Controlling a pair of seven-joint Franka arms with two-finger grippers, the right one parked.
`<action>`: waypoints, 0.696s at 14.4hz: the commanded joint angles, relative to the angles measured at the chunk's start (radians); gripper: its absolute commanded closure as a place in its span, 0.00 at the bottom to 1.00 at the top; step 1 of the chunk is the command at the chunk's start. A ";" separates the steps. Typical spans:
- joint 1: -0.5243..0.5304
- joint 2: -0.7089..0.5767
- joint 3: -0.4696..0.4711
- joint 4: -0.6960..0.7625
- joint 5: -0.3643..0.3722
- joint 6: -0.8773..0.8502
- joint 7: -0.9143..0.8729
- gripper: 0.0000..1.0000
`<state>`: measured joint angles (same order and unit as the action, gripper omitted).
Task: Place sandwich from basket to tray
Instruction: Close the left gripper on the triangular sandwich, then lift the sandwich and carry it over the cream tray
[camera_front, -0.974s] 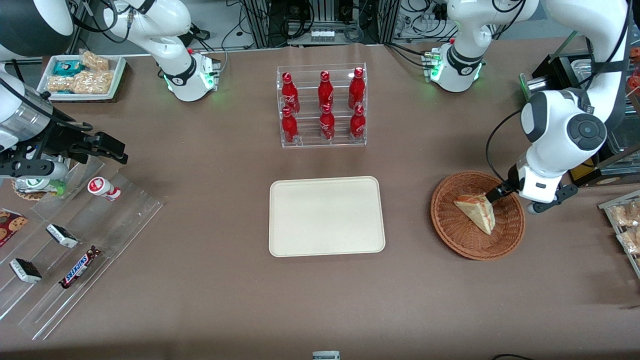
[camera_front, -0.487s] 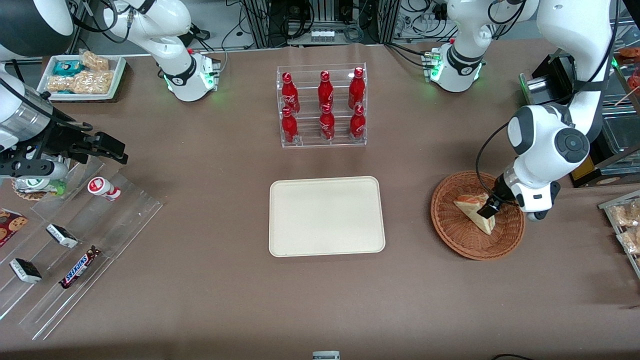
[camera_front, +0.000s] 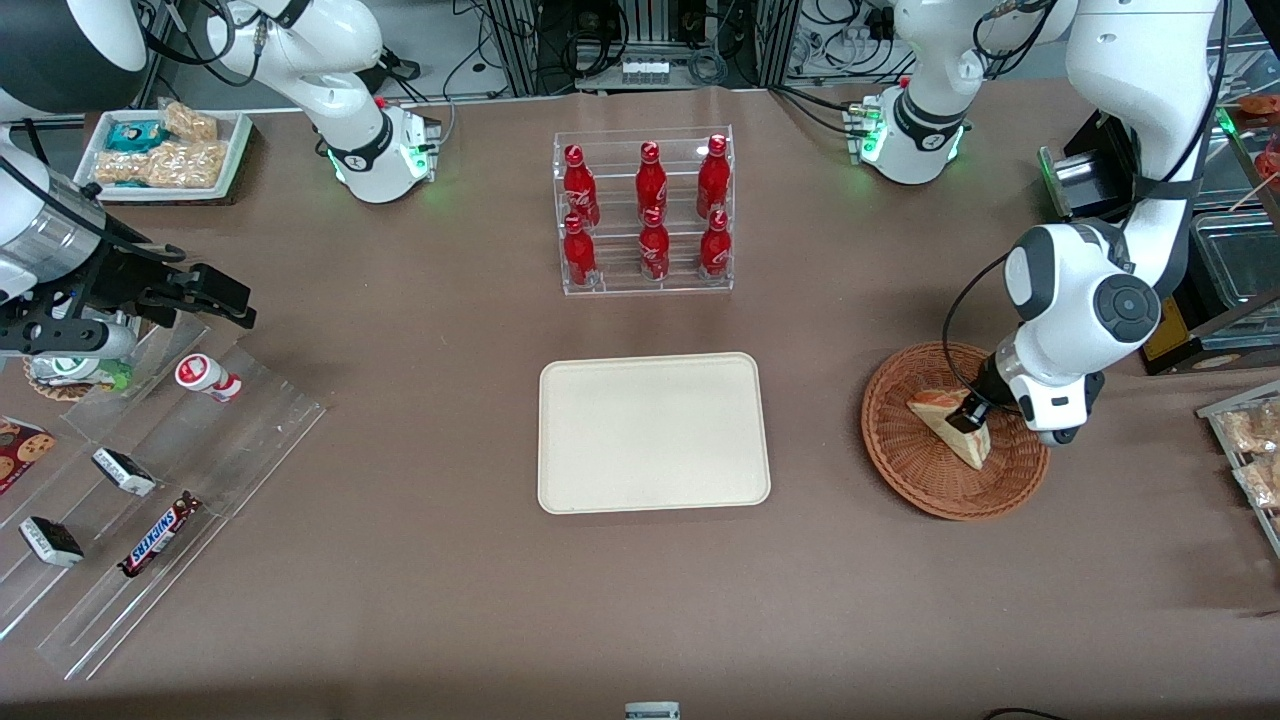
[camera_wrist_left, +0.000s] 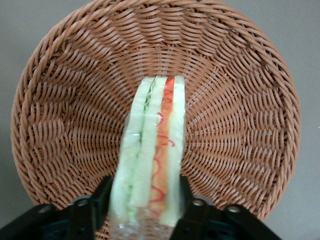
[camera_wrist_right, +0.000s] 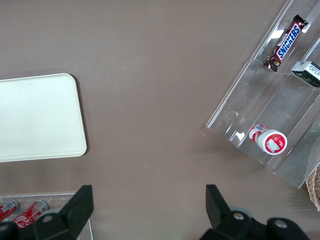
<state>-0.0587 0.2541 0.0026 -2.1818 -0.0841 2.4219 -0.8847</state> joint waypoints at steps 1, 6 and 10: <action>-0.013 -0.007 0.004 0.037 -0.013 -0.027 0.003 0.95; -0.100 0.007 0.002 0.236 -0.013 -0.270 0.099 0.95; -0.269 0.072 0.002 0.302 -0.013 -0.221 0.139 0.94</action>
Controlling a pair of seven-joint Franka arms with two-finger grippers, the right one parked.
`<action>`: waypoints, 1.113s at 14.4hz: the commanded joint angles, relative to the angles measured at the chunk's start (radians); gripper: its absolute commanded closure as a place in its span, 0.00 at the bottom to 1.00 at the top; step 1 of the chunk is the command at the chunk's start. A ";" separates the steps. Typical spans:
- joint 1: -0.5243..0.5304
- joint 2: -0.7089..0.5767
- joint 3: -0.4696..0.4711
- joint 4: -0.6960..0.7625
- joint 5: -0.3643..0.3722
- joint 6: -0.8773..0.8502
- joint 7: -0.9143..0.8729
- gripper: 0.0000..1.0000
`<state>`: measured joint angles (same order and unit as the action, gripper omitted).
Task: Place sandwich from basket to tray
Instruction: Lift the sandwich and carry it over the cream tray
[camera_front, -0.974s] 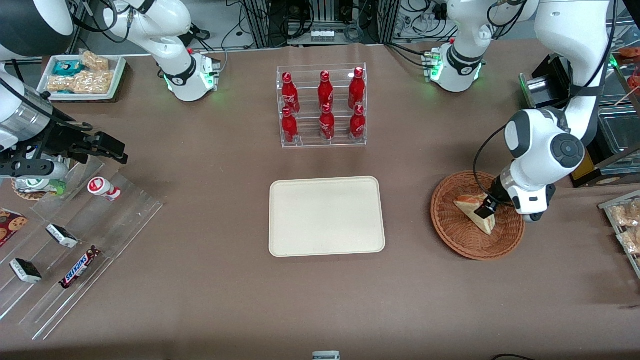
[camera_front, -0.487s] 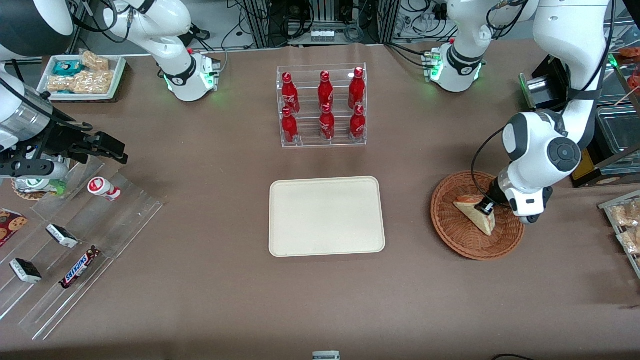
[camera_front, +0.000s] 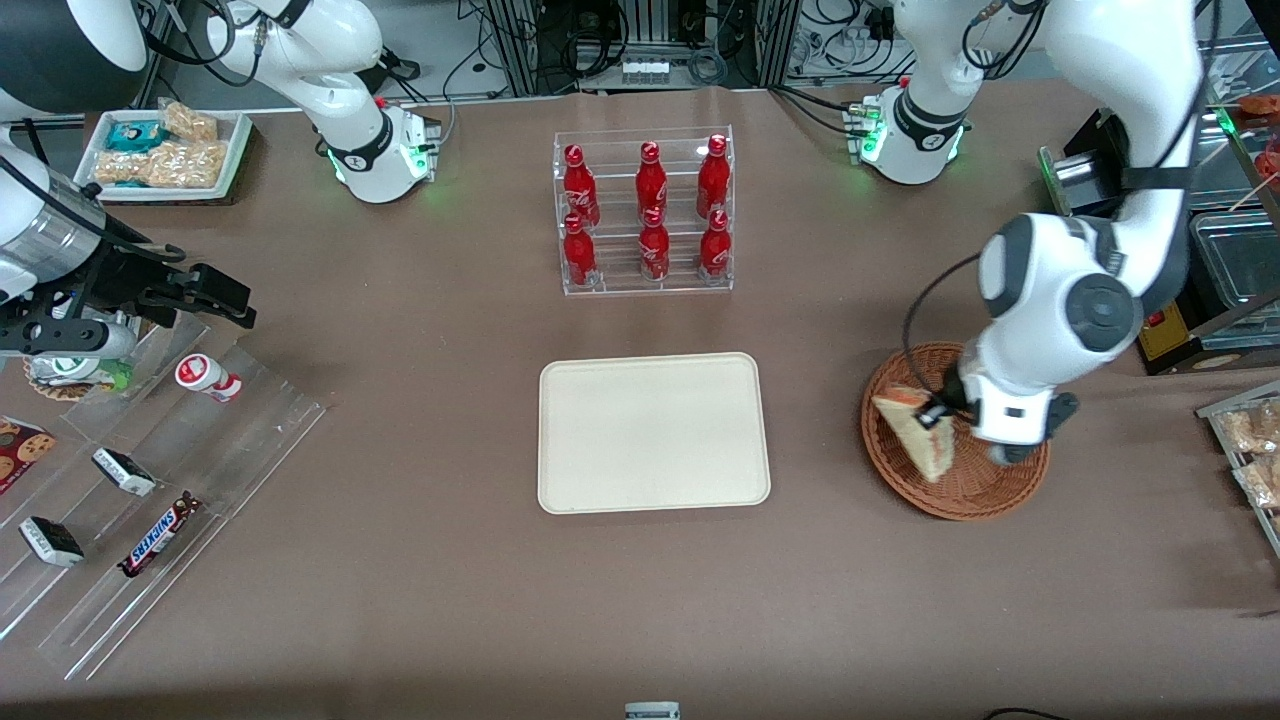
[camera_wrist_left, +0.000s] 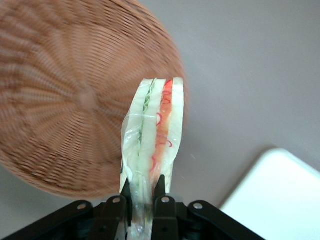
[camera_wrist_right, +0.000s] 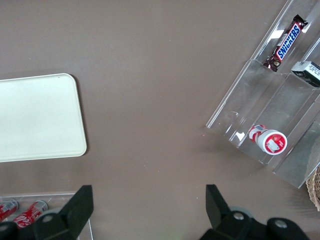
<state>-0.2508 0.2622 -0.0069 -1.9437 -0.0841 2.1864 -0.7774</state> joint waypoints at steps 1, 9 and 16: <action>-0.117 0.104 0.011 0.106 -0.013 0.030 0.082 0.93; -0.401 0.279 0.015 0.267 -0.006 0.196 0.055 0.91; -0.513 0.387 0.021 0.370 0.001 0.204 -0.052 0.91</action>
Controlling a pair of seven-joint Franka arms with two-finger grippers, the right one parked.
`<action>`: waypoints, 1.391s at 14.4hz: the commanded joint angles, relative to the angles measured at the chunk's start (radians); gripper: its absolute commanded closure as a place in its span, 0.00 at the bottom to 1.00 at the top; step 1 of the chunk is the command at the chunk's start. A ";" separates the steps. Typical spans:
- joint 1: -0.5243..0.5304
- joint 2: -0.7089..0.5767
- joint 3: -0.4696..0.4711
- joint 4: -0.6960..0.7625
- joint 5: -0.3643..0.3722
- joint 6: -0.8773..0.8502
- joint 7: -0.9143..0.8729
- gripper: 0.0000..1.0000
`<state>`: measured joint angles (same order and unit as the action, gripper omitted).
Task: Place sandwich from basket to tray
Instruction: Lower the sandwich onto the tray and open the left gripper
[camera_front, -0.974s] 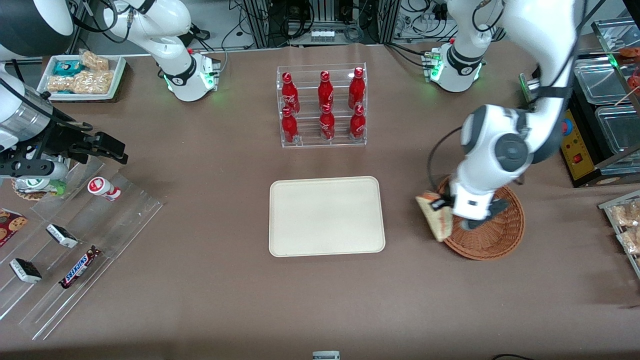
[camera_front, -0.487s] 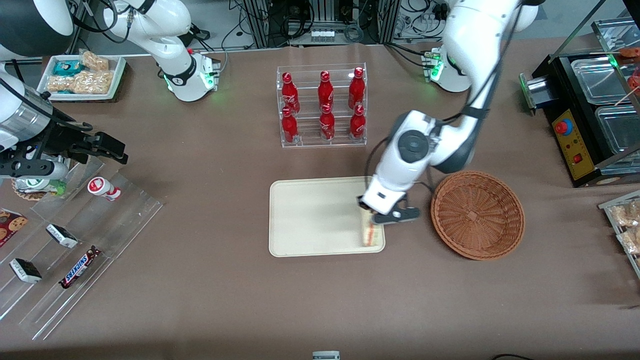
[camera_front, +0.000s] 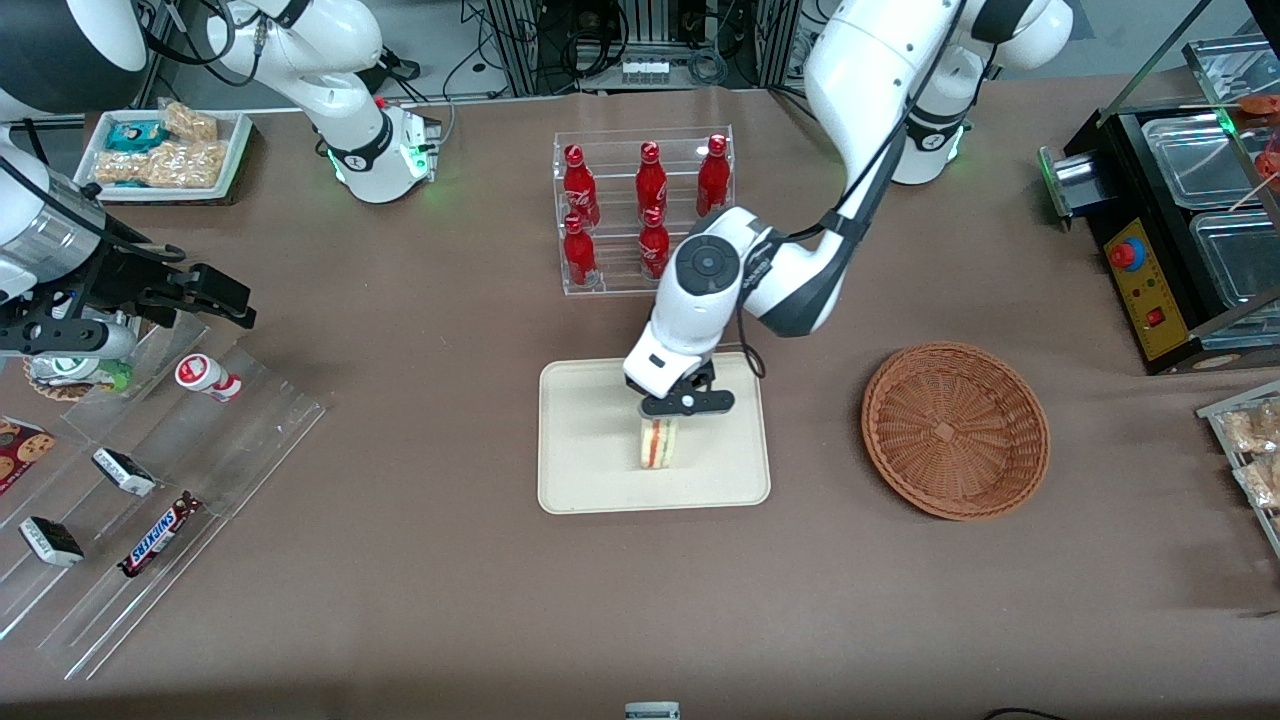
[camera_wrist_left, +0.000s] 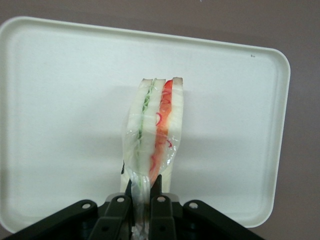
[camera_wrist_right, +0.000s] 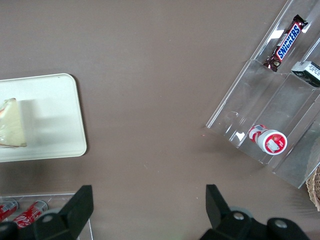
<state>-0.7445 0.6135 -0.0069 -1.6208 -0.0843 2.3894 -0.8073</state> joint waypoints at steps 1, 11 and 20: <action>-0.019 0.045 0.019 0.047 0.011 0.001 -0.026 0.91; -0.009 0.011 0.022 0.096 0.014 -0.044 -0.029 0.00; 0.128 -0.308 0.050 0.088 0.015 -0.479 -0.012 0.00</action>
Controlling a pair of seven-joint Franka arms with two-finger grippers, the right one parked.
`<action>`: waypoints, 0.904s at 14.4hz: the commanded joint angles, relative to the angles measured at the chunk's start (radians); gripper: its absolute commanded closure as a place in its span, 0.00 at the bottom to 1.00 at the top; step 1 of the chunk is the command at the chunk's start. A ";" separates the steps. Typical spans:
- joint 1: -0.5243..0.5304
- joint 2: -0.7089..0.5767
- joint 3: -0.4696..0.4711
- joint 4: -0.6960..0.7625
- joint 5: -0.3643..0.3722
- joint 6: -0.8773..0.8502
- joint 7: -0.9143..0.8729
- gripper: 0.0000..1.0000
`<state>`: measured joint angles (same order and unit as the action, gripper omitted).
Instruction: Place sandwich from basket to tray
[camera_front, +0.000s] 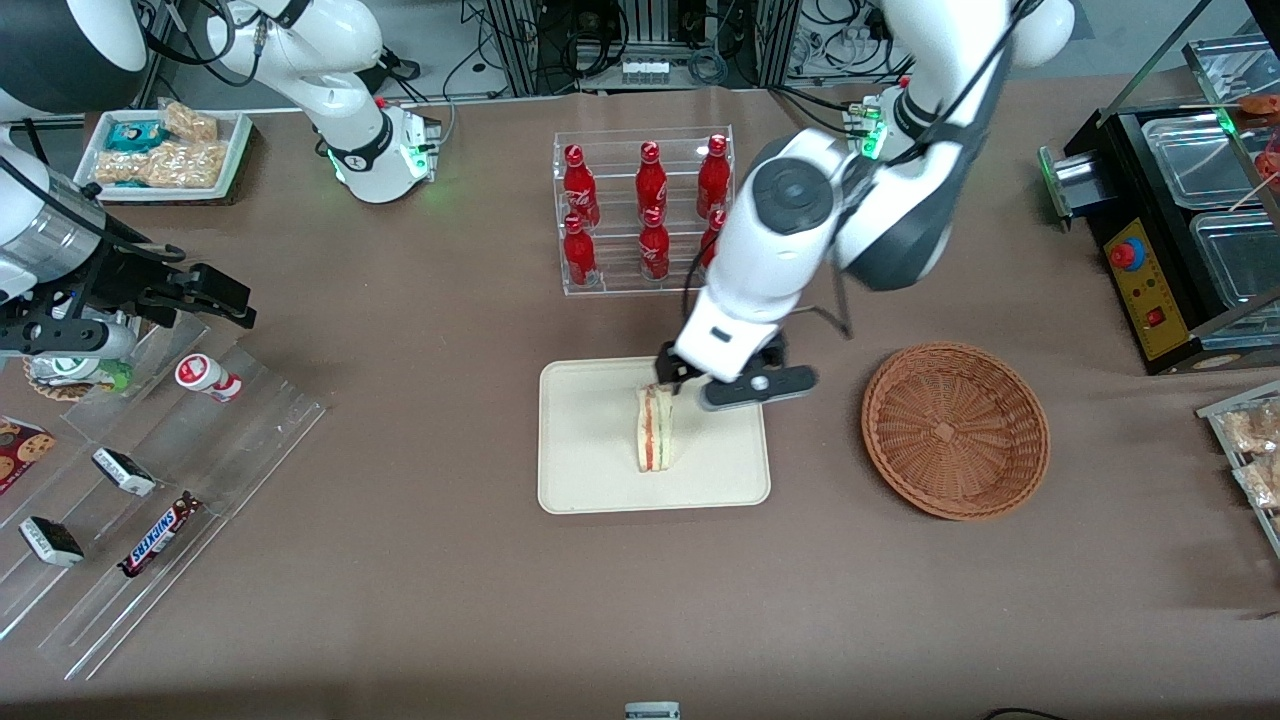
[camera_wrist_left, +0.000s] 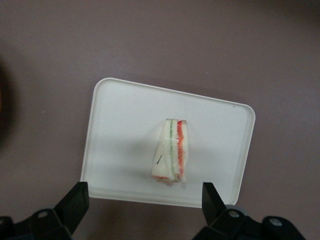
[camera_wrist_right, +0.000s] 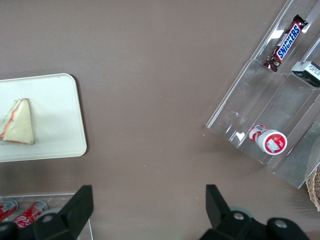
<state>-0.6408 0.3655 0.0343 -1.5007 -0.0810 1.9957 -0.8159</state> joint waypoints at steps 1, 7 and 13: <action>0.067 -0.078 0.016 -0.032 0.012 -0.125 0.000 0.00; 0.265 -0.178 0.021 -0.091 0.036 -0.271 0.277 0.00; 0.449 -0.303 0.021 -0.231 0.086 -0.276 0.510 0.00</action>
<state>-0.2448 0.1279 0.0702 -1.6661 -0.0181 1.7205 -0.3751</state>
